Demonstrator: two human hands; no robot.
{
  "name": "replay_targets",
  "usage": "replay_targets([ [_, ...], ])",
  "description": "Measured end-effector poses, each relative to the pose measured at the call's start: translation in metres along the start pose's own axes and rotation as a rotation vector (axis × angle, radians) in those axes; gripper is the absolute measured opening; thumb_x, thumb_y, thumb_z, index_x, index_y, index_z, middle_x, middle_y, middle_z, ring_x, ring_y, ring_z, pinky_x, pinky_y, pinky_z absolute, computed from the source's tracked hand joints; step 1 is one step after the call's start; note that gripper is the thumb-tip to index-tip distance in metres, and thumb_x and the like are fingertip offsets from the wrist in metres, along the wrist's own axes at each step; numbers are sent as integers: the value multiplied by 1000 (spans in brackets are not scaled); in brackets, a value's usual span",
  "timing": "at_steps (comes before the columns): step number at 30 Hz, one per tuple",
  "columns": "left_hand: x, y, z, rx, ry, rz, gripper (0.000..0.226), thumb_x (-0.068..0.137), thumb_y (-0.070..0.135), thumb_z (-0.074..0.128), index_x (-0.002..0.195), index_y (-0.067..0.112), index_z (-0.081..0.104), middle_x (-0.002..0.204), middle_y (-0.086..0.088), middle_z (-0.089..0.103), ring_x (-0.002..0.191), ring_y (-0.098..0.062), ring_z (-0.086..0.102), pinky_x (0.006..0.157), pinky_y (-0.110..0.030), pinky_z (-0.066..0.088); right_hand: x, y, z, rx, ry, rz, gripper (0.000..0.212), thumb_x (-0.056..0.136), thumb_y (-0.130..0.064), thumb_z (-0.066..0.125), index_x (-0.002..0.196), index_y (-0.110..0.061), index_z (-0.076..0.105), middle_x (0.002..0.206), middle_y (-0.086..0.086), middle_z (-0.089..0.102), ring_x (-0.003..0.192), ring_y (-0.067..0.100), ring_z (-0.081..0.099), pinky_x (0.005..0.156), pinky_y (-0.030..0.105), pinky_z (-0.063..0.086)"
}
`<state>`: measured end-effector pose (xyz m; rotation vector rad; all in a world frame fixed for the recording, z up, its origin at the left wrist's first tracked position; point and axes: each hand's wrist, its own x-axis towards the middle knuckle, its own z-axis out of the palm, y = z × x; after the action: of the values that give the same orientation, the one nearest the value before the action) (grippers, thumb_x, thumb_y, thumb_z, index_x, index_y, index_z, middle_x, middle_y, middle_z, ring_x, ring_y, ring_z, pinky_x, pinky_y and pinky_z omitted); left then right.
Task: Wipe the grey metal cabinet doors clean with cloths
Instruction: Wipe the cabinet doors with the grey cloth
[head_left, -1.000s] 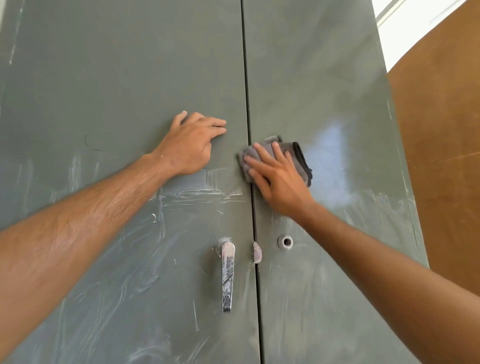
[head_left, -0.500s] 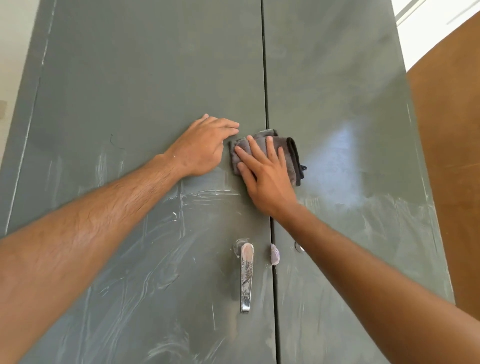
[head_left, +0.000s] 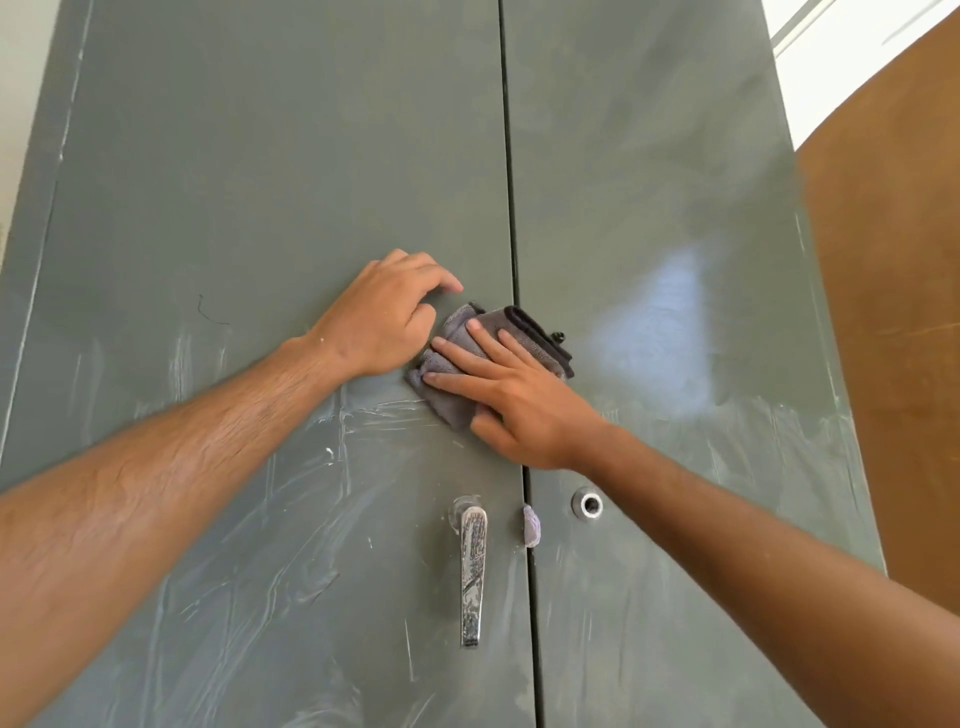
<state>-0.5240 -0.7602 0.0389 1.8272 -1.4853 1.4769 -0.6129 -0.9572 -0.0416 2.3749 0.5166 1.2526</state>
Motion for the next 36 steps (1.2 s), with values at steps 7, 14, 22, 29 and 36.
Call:
replay_targets([
  [7,-32,29,-14,-6,-210,-36,76,71,-9,49,134,32,59,134,9,56,118,-17,45,105,-42,40,-4,0,-23,19,-21,29,85,84,10,38,161,-25,35,172,2,20,159,31,12,129,49,14],
  [14,-43,32,-17,-129,-63,-7,65,76,53,76,134,31,57,130,13,56,116,-15,51,105,-42,44,-1,-19,-46,438,397,189,45,90,6,43,131,-12,47,110,-13,55,83,3,55,76,17,43],
  [22,-35,41,-25,-556,121,-362,29,94,37,71,92,8,70,80,-1,69,72,-13,61,70,-34,51,9,-24,-61,1054,395,489,33,97,-35,71,123,-16,63,106,6,75,89,26,75,81,48,61],
  [29,-63,33,-29,-1076,-80,-707,21,102,20,63,113,4,71,99,-11,77,91,-25,75,71,-39,65,-5,-17,-46,1399,101,611,13,99,-14,67,109,-6,71,83,6,72,71,17,67,60,26,54],
  [36,-81,23,-23,-999,-152,-724,16,99,13,67,110,2,70,106,-21,74,83,-21,74,71,-34,65,7,-18,-38,1140,220,657,6,98,-23,71,98,-17,70,72,-2,69,64,12,64,54,23,50],
])
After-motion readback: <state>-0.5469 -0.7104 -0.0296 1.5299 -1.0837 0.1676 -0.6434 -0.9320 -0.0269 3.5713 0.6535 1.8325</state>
